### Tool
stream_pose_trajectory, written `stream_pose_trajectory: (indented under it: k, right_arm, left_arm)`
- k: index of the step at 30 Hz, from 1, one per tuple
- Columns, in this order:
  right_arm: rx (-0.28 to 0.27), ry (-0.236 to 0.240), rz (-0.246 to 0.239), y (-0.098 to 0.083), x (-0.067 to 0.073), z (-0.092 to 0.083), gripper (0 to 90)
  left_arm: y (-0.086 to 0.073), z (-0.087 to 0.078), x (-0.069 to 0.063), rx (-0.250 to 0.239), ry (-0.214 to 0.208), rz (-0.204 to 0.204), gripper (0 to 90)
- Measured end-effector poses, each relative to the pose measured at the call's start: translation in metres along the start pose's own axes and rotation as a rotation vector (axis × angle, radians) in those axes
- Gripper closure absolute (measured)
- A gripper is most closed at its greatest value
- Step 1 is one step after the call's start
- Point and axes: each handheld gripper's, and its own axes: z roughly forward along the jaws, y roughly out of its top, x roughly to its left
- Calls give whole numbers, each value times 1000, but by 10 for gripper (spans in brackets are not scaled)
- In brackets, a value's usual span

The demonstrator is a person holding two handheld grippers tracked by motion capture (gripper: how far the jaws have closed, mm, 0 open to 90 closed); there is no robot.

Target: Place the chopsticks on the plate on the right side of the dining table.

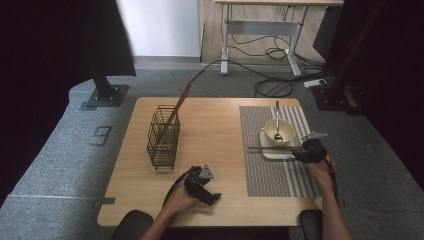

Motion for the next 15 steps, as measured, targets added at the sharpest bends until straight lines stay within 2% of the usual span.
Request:
stream_pose_trajectory:
  k: [6, 13, 15]
  right_arm:
    - [-9, 69, 24, -1, 2, -3, 290]
    - [-29, 163, 2, 1, 18, -1, 148]
    - [-30, 181, -13, 3, 24, 0, 133]
  left_arm:
    - [0, 0, 0, 0, 0, 0, 0]
    - [0, 0, 0, 0, 0, 0, 0]
    - [0, 0, 0, 0, -1, 0, 0]
